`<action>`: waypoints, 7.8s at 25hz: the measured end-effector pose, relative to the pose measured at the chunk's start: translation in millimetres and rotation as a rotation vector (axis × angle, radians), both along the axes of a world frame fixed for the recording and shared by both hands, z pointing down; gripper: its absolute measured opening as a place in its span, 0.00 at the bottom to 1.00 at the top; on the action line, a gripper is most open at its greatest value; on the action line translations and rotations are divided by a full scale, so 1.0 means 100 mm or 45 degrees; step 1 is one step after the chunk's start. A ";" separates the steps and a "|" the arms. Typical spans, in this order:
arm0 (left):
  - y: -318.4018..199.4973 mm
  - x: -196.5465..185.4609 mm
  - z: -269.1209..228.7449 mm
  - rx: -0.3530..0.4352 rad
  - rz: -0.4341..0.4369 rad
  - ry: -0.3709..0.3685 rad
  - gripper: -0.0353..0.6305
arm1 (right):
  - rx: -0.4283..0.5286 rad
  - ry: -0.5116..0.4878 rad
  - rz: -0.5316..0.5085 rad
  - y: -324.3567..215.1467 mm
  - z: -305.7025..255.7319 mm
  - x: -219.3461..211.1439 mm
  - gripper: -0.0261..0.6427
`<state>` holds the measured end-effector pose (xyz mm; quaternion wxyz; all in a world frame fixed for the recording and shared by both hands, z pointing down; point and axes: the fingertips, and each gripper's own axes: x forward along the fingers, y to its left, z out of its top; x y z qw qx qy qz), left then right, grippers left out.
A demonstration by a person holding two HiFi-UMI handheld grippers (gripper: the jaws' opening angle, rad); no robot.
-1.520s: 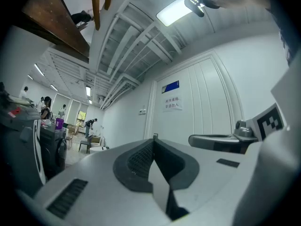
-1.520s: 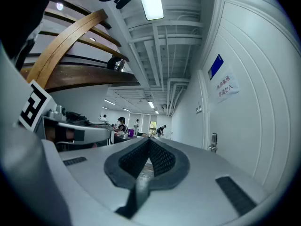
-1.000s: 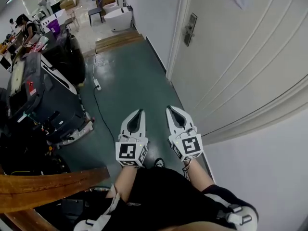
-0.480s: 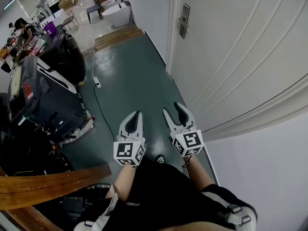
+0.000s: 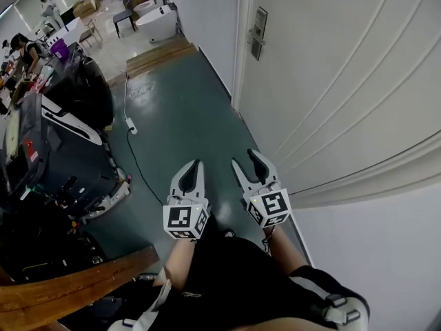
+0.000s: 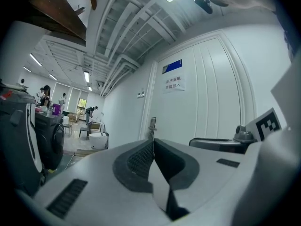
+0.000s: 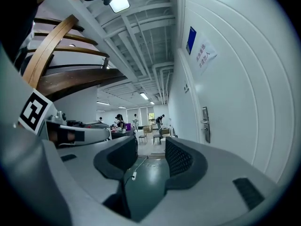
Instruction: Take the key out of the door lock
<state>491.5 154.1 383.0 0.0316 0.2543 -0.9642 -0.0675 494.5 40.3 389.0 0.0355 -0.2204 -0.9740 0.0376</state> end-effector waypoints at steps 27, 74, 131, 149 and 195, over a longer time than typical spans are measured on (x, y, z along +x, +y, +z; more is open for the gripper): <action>1.27 -2.42 -0.19 0.077 0.080 0.038 0.09 | 0.078 0.078 -0.019 1.25 -0.15 -2.48 0.33; -1.63 -6.30 0.45 -0.118 0.841 0.241 0.09 | -0.243 0.298 0.529 -1.06 0.72 -5.85 0.31; -2.98 -7.13 0.88 -0.299 1.690 0.337 0.09 | -1.531 -0.251 1.447 -2.55 1.20 -6.41 0.24; -2.93 -7.11 0.83 -0.269 1.703 0.361 0.09 | -1.856 -0.367 1.508 -2.50 1.33 -6.30 0.08; -2.74 -7.28 0.94 -0.281 1.684 0.358 0.09 | -1.872 -0.418 1.553 -2.42 1.45 -6.21 0.08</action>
